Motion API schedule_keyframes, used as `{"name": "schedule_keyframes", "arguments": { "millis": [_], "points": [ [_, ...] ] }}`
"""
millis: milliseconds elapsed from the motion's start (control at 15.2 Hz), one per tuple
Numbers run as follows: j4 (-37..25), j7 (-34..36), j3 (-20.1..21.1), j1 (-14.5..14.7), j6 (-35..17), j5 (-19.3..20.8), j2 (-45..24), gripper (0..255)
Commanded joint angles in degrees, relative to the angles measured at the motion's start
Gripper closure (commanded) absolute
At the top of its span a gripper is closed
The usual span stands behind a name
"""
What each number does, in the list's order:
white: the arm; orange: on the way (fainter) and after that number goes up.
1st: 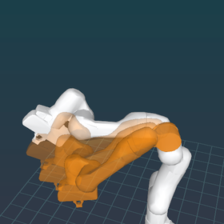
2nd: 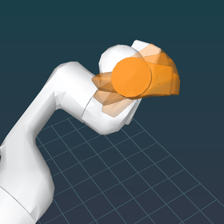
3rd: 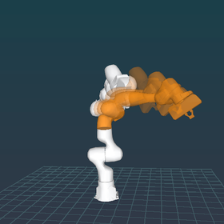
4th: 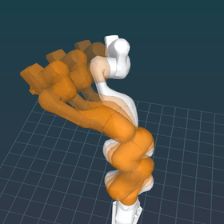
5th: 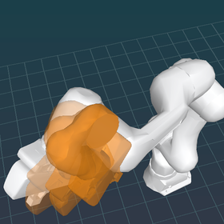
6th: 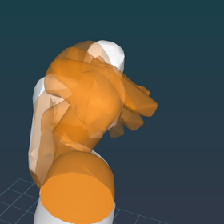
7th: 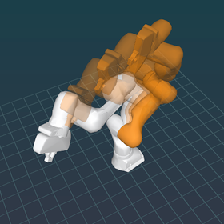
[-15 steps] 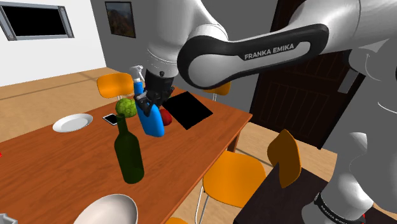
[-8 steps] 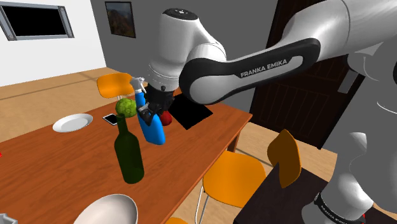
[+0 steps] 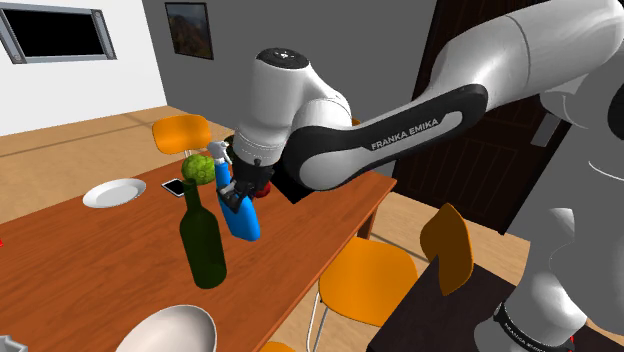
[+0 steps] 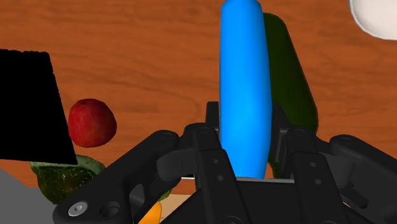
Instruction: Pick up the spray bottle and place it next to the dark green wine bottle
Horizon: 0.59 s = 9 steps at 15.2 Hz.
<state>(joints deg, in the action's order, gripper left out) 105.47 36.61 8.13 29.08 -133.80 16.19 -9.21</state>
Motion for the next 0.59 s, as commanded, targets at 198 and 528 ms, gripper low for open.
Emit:
{"name": "schedule_keyframes", "arguments": {
  "millis": [198, 528],
  "points": [
    [2.39, 1.28, -0.26, 0.06, -3.51, 1.12, -1.2, 255],
    [4.35, 2.65, -0.6, 0.17, -6.8, 2.4, -2.66, 255]
  ]
}}
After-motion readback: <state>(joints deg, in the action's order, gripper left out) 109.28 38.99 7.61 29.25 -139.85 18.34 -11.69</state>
